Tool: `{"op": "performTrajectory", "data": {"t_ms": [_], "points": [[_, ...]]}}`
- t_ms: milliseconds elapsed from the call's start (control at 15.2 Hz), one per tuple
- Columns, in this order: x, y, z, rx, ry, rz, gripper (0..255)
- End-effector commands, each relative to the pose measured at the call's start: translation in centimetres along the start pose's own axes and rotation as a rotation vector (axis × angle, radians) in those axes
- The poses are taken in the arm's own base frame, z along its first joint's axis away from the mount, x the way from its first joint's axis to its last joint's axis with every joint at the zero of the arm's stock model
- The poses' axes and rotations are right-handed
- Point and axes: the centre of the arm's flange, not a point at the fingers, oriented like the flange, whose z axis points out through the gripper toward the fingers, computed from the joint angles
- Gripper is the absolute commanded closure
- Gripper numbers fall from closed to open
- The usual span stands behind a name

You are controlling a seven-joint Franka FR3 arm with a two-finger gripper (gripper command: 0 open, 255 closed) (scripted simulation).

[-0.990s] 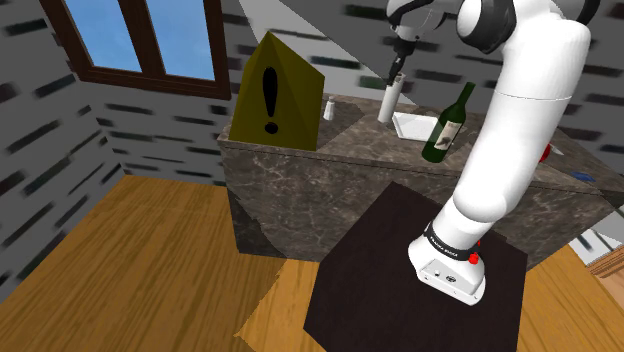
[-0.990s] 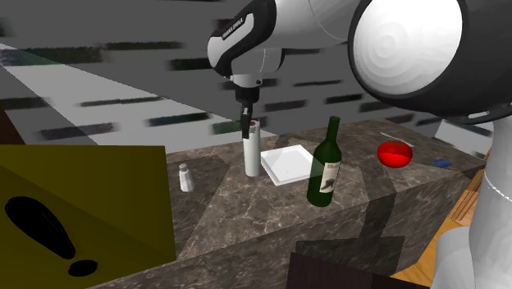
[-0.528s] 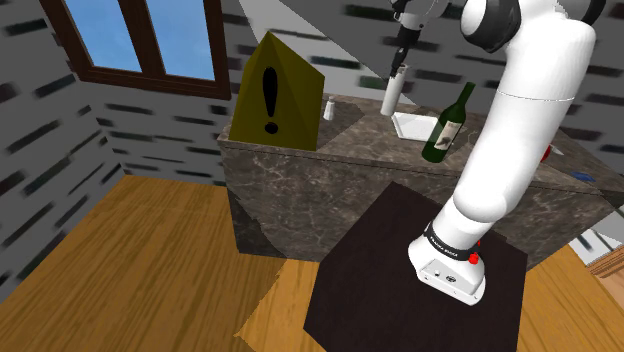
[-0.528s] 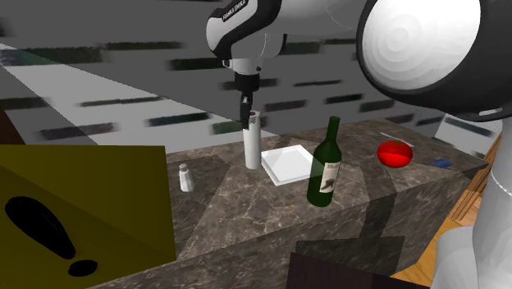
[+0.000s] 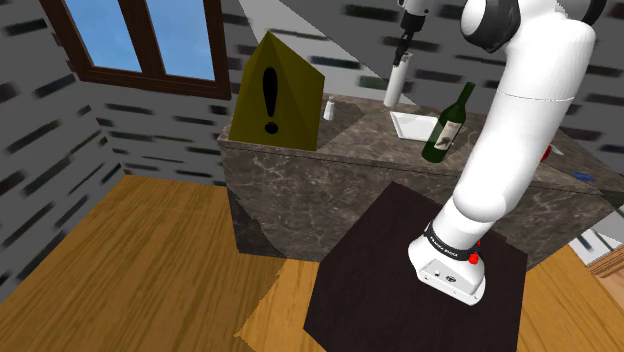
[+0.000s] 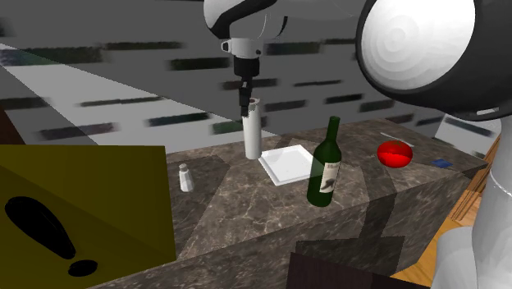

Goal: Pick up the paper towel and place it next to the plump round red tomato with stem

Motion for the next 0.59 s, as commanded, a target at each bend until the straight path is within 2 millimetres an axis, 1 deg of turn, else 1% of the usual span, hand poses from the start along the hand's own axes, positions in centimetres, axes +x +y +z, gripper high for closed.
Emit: {"op": "performTrajectory", "data": {"t_ms": [0, 528], "points": [[0.0, 0.1, -1.0, 0.0, 0.0, 0.0, 255], [0.3, 0.3, -5.2, 0.0, 0.0, 0.0, 255]]}}
